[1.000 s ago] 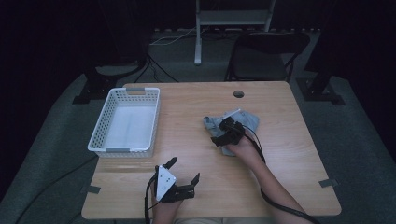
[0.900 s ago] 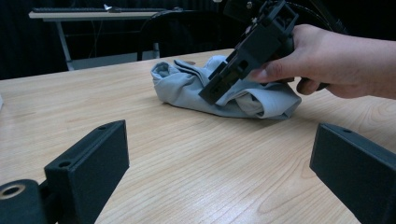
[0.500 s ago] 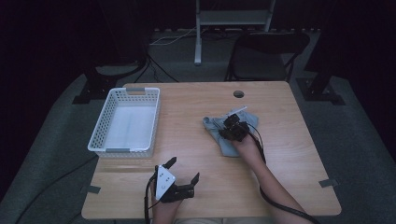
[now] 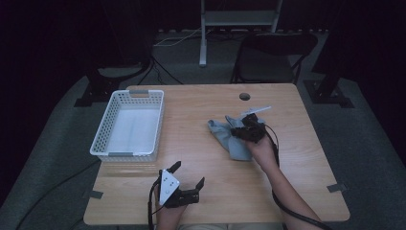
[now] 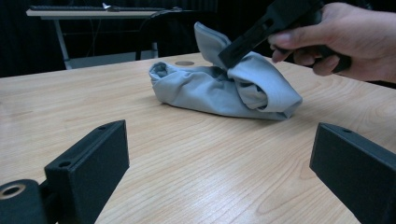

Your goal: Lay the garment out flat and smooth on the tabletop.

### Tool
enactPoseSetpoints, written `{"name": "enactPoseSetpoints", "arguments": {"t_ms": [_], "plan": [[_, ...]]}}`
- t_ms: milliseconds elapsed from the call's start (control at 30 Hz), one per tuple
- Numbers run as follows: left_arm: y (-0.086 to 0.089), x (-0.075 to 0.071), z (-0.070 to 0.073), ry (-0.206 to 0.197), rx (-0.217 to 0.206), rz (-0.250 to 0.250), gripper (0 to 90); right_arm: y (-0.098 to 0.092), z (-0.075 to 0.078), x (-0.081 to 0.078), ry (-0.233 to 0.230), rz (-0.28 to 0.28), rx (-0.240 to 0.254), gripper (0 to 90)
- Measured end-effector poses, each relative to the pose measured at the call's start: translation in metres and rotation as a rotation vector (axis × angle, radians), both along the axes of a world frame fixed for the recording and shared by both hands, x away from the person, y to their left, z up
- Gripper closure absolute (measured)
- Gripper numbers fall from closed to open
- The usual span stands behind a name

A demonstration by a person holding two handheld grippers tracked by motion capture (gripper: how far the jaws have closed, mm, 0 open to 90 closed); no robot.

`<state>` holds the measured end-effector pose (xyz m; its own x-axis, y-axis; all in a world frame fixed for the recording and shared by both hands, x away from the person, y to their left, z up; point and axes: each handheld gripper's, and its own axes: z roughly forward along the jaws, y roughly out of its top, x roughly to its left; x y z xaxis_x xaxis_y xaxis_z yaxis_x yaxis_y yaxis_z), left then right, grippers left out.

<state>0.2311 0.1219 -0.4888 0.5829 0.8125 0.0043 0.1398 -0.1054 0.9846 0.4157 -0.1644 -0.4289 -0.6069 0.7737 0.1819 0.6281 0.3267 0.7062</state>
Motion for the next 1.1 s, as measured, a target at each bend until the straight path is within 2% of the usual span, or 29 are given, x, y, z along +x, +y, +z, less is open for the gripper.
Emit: {"name": "enactPoseSetpoints", "arguments": {"t_ms": [333, 600, 1100], "plan": [[0.000, -0.001, 0.000, -0.012, 0.000, -0.006, 6.2, -0.048, 0.008, -0.011, -0.019, -0.070, 0.065, 84.5], [0.002, -0.001, 0.000, -0.010, -0.015, 0.007, 6.2, -0.092, 0.012, -0.022, -0.037, -0.142, 0.085, 84.4], [0.002, -0.001, 0.000, -0.012, -0.014, 0.012, 6.2, -0.164, -0.014, -0.052, 0.000, -0.271, 0.140, 84.3]]}}
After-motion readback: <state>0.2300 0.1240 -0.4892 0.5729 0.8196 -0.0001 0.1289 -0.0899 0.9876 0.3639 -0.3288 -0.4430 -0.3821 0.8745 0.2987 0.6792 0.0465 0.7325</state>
